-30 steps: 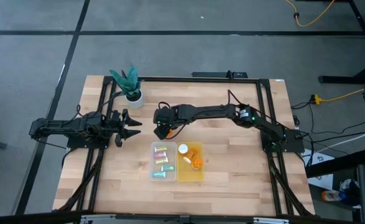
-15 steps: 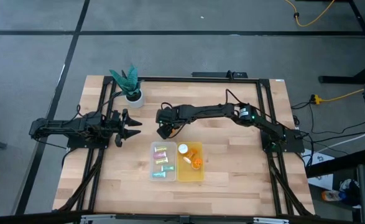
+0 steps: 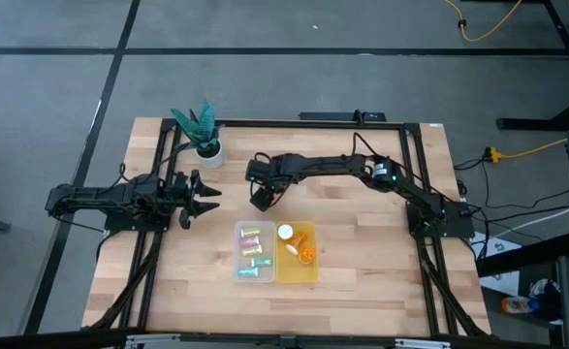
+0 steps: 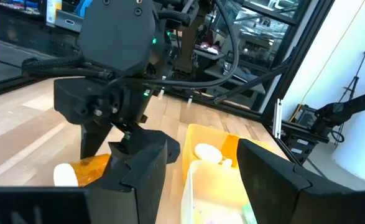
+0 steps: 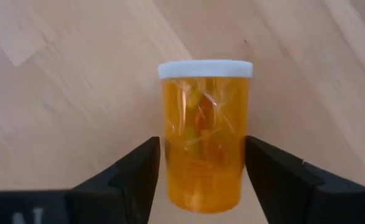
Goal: Pick and place medicine bottles into bin by pill shape (circle, oval)
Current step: Put the orange capsule bottle into the yellow bin
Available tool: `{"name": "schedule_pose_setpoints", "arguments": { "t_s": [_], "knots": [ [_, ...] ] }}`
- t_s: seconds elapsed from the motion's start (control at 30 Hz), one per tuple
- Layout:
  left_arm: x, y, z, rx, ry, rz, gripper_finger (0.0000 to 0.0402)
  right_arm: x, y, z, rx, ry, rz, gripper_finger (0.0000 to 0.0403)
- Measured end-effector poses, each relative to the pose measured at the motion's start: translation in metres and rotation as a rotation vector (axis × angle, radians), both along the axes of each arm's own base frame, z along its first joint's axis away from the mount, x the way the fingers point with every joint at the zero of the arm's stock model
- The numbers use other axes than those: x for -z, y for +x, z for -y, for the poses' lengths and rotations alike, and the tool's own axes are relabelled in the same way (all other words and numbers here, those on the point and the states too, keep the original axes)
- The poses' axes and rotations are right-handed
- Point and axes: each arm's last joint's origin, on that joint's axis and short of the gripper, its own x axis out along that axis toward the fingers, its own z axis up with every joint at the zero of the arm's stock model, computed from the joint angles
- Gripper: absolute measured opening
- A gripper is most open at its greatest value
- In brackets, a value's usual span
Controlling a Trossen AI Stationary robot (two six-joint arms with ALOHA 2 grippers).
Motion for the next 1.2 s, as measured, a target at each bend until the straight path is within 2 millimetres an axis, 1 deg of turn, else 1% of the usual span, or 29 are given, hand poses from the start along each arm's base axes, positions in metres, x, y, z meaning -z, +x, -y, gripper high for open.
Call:
{"name": "schedule_pose_setpoints", "arguments": {
  "t_s": [0.23,0.37,0.43,0.53,0.63,0.73,0.8,0.9,0.97,1.07,1.2],
  "knots": [
    [0.000,0.000,0.000,0.000,0.000,-0.001,0.0190,0.003,0.000,0.000,-0.012,-0.002,-0.010,0.0188],
    [0.000,0.000,0.000,0.000,0.000,0.000,0.0190,-0.001,-0.001,0.001,-0.025,-0.047,-0.029,0.0168],
    [0.000,0.000,0.000,0.000,-0.001,0.000,0.0190,-0.009,-0.001,0.000,-0.037,-0.076,-0.047,0.0167],
    [0.000,0.000,0.000,0.000,-0.001,0.000,0.0190,-0.031,-0.002,-0.007,-0.037,-0.159,-0.076,0.0169],
    [0.000,0.000,0.000,0.000,-0.001,0.000,0.0190,-0.057,-0.007,-0.022,-0.053,-0.228,-0.136,0.0170],
    [0.000,0.000,0.000,0.000,-0.001,0.000,0.0190,-0.081,-0.014,-0.039,-0.059,-0.240,-0.174,0.0170],
    [0.000,0.000,0.000,0.000,-0.001,0.000,0.0190,-0.093,-0.023,-0.051,-0.068,-0.229,-0.172,0.0170],
    [0.000,0.000,0.000,0.000,-0.001,0.000,0.0190,-0.105,-0.037,-0.071,-0.042,-0.172,-0.204,0.0170],
    [0.000,0.000,0.000,0.001,-0.001,0.000,0.0190,-0.107,-0.047,-0.086,-0.013,-0.159,-0.262,0.0170],
    [0.000,0.000,0.000,0.000,-0.001,0.000,0.0190,-0.108,-0.053,-0.111,0.000,-0.119,-0.286,0.0171],
    [0.000,0.000,0.000,0.000,-0.001,0.000,0.0190,-0.108,-0.057,-0.150,-0.083,-0.042,-0.272,0.0171]
  ]
}}
